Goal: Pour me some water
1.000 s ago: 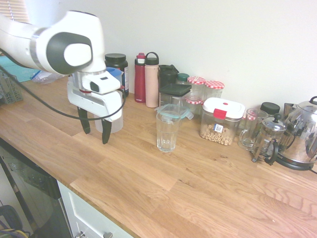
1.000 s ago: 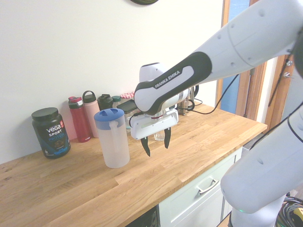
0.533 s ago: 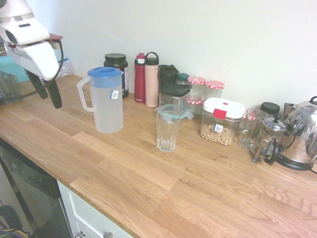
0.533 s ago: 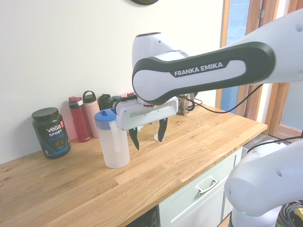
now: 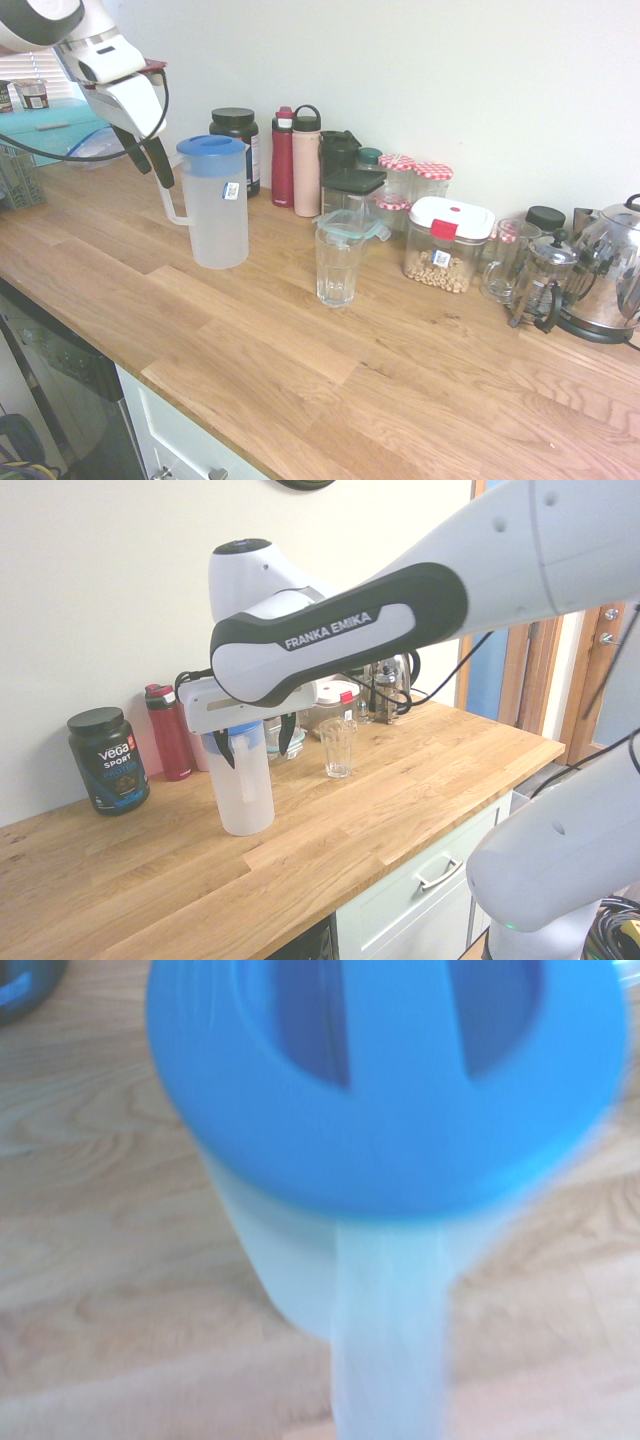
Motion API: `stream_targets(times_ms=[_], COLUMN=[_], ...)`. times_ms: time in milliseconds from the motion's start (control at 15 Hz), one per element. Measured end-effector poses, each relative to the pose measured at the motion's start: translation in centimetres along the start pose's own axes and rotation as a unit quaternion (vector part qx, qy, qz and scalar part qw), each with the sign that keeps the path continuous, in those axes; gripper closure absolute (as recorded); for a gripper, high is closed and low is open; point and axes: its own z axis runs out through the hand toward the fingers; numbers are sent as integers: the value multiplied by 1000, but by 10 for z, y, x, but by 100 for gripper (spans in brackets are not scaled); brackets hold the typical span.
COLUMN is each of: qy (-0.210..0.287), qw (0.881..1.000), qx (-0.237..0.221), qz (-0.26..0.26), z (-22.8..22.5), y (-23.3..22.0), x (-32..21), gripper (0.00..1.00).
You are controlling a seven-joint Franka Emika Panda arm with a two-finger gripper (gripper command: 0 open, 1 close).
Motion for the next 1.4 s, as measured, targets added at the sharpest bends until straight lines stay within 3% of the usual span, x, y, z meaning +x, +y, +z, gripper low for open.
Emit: stream_targets(times_ms=[67,133,333,1400], qy=[-2,-2,6,6], qw=[1000,1000,1000,1000], qx=[4,7,2,5], qz=[-3,-6,-1,-10], z=[9,18,39,38], y=[-7,-13,-22,-27], x=[1,3,9,3], gripper=[0,100,100,100])
